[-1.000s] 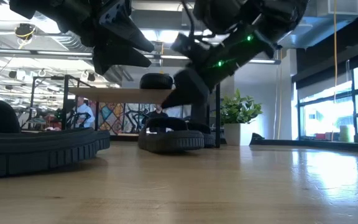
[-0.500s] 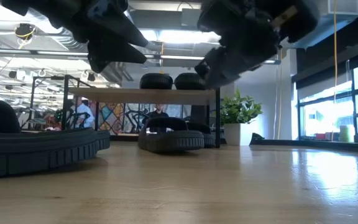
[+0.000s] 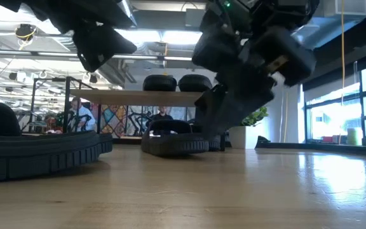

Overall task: Pick and place slides into the shelf
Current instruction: Put the black slide under the shelf

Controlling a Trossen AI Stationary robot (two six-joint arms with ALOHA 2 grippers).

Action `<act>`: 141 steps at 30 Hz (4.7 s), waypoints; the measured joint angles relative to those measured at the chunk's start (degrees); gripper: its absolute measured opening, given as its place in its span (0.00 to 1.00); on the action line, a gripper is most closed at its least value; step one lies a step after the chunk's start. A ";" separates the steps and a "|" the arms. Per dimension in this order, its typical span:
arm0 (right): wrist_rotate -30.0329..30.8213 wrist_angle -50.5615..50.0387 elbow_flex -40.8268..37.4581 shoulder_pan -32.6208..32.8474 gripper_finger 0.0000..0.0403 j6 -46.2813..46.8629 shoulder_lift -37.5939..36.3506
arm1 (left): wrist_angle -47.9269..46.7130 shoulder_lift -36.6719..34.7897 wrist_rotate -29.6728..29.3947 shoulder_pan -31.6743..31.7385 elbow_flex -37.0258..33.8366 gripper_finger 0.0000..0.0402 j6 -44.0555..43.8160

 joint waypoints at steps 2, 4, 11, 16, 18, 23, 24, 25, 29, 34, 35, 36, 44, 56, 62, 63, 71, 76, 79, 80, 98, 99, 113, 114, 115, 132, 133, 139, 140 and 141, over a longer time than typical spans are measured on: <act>3.97 0.47 0.00 0.00 0.34 -0.07 0.35 | 0.01 0.00 0.00 -0.37 0.00 0.38 -1.08; 6.70 1.03 0.00 -0.04 0.34 -0.37 0.75 | 0.01 0.00 -0.02 -0.62 0.00 0.38 -2.14; 11.12 3.41 0.00 -1.06 0.34 0.03 2.88 | 0.01 0.00 -0.02 -0.65 0.00 0.38 -2.47; 11.88 10.01 0.00 -1.85 0.34 2.00 3.82 | 0.01 0.00 -0.04 -0.63 0.00 0.38 -2.73; 13.47 11.85 0.00 -2.20 0.34 3.17 3.82 | 0.00 0.00 -0.02 -0.63 0.00 0.38 -2.72; 20.23 12.55 0.00 -3.70 0.34 3.17 3.84 | 0.01 -0.02 -0.02 -0.63 0.00 0.38 -2.80; 20.95 12.54 0.00 -4.15 0.34 3.13 3.84 | 0.01 -0.02 -0.02 -0.63 0.00 0.38 -2.80; 21.26 12.52 0.00 -4.63 0.34 3.11 3.84 | -0.01 0.00 -0.02 -0.63 0.00 0.38 -2.80; 21.80 13.30 0.00 -6.68 0.34 3.13 3.84 | 0.00 -0.02 -0.03 -0.63 0.00 0.38 -2.84; 21.84 14.98 0.00 -9.26 0.34 3.04 3.86 | 0.01 -0.02 -0.04 -0.62 0.00 0.38 -2.84; 21.82 15.32 0.00 -9.72 0.34 3.00 3.86 | -0.01 -0.02 -0.04 -0.60 0.00 0.38 -2.82; 21.82 15.56 0.00 -10.17 0.34 2.99 3.86 | -0.01 -0.02 -0.04 -0.60 0.00 0.38 -2.80; 21.86 16.10 0.00 -13.30 0.34 1.29 3.86 | -0.01 -0.02 -0.04 -0.60 0.00 0.38 -2.82; 15.60 17.84 0.57 -14.15 0.34 2.17 3.51 | -0.02 -0.02 -0.03 -0.60 0.00 0.38 -2.82; 7.95 18.19 1.18 -10.90 0.34 3.14 4.29 | -0.07 -0.02 -0.04 -0.60 0.00 0.38 -3.82; 7.95 19.26 1.18 -10.52 0.34 3.15 4.96 | -0.11 -0.02 -0.03 -0.60 0.00 0.38 -3.85; 7.99 32.63 1.22 -9.53 0.34 5.16 10.18 | -0.30 -0.02 0.02 -0.62 0.02 0.38 -4.20; 8.02 36.34 1.22 -10.38 0.34 7.64 13.37 | -0.39 -0.02 0.11 -0.63 0.02 0.38 -4.29; 8.35 37.19 1.18 -10.47 0.34 7.65 15.10 | -0.42 -0.02 0.15 -0.63 0.02 0.38 -4.35; 9.09 37.19 1.18 -10.45 0.34 7.63 15.36 | -0.42 -0.04 0.15 -0.63 0.02 0.38 -4.35; 18.67 37.48 1.18 -12.98 0.34 7.50 15.73 | -1.69 -0.04 0.15 -0.60 0.04 0.38 -4.35; 18.76 37.48 1.18 -13.18 0.34 7.47 15.73 | -1.69 -0.04 0.15 -0.61 0.04 0.38 -4.35; 16.75 38.29 1.16 -12.12 0.34 7.20 13.25 | -1.89 -0.04 0.06 -0.56 0.04 0.38 -8.24; 16.54 38.22 1.16 -11.67 0.34 7.13 12.38 | -2.40 -0.04 -0.18 -0.56 0.04 0.38 -9.18; 16.54 37.90 1.16 -11.14 0.34 6.45 11.34 | -3.33 -0.04 -0.52 -0.56 0.04 0.38 -10.16; 16.77 -3.57 1.18 -8.98 0.34 -5.32 -12.34 | -26.10 -0.07 -19.57 7.34 0.04 0.38 -29.63; 17.05 -4.94 1.18 -8.98 0.34 -5.87 -13.79 | -26.92 -0.07 -20.33 8.65 0.04 0.38 -29.94; 23.26 -14.36 1.18 -8.96 0.34 -7.32 -22.08 | -29.78 -0.07 -21.66 16.87 0.04 0.38 -27.02; 24.23 -15.61 1.18 -8.95 0.34 -7.44 -23.20 | -29.81 -0.07 -21.65 18.30 0.04 0.38 -25.74; 25.00 -16.75 1.18 -8.96 0.34 -7.45 -24.28 | -29.78 -0.07 -21.59 19.49 0.04 0.38 -24.11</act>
